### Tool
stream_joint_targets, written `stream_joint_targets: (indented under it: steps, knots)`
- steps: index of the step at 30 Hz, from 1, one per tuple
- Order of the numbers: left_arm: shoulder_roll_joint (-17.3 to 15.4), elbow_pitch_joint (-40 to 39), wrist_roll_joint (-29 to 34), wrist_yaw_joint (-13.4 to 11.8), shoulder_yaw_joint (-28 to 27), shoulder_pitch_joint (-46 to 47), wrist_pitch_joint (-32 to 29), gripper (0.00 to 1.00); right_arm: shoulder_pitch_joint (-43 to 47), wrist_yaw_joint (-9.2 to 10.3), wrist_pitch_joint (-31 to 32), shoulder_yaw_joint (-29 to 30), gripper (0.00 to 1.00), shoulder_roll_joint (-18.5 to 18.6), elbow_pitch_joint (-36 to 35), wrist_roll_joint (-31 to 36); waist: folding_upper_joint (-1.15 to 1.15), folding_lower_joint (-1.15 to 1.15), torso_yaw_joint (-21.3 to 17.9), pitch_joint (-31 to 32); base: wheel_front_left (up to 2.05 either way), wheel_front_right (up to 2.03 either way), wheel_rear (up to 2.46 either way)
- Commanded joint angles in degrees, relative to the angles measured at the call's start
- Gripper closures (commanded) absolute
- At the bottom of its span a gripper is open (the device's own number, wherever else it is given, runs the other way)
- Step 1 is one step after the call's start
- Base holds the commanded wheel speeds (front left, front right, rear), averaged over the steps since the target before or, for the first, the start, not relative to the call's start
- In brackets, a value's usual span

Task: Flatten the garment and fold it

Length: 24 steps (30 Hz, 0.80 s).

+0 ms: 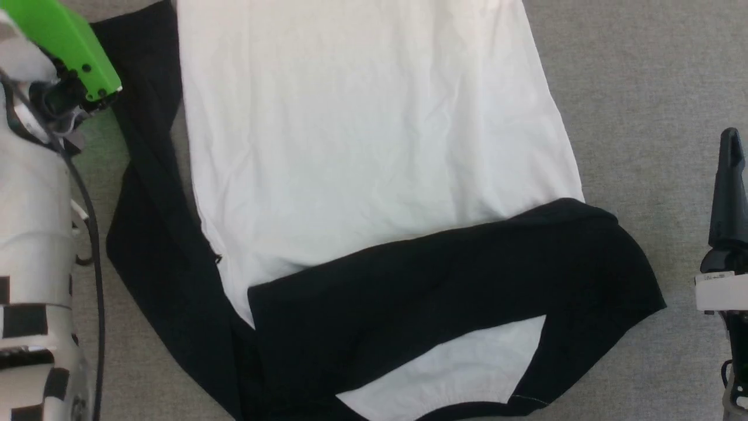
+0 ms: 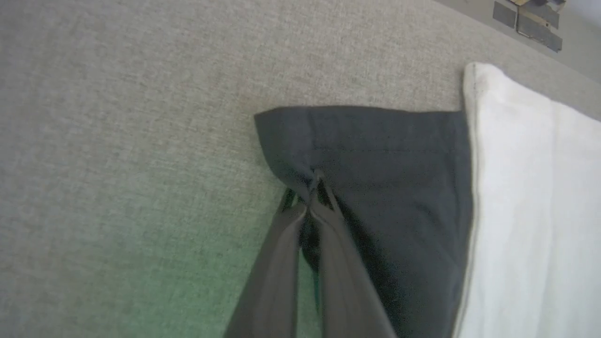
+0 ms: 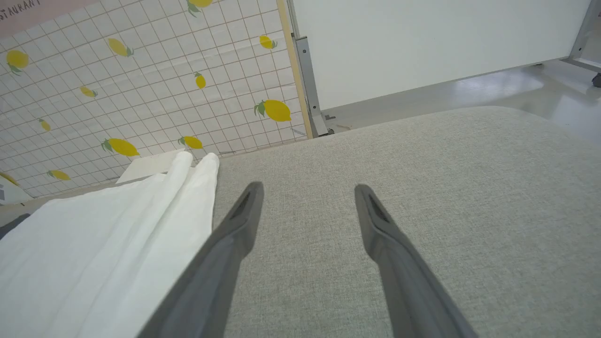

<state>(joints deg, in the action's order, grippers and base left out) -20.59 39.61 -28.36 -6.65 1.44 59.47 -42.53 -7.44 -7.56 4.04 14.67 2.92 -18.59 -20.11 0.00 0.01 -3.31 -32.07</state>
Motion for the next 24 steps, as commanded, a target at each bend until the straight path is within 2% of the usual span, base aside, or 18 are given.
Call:
stream_joint_targets:
  steps: [1,8,15,19,24]
  knots:
    - [0.77,1.14,-1.65,-0.55,-1.37,-3.27,1.24,1.00,-0.88,0.08,0.16,-0.04,0.00,-0.04,0.08,0.60,0.00,-0.01,0.98,2.01,0.00,0.00,0.00]
    - [-0.98,-0.12,-5.98,-0.12,-8.32,-7.65,10.41,1.00,0.58,0.08,1.23,0.63,0.00,-0.04,1.39,1.26,0.00,-0.01,4.47,8.79,0.00,0.00,0.00]
    - [-3.22,-2.61,-6.48,-0.09,-11.15,-11.90,15.77,1.00,2.56,0.08,2.11,0.91,0.00,-0.04,2.81,1.04,0.00,-0.01,8.22,14.65,0.00,0.00,0.00]
    - [-2.88,-5.90,-6.42,2.80,-10.54,-14.27,19.09,1.00,3.67,0.08,2.00,0.77,0.00,-0.04,4.21,0.51,0.00,-0.01,9.52,18.00,0.00,0.00,0.00]
    - [0.86,-13.67,-6.49,6.06,-7.27,-17.28,20.68,1.00,5.27,0.08,1.82,0.46,0.00,-0.04,5.84,-0.34,0.00,-0.01,10.34,21.95,0.00,0.00,0.00]
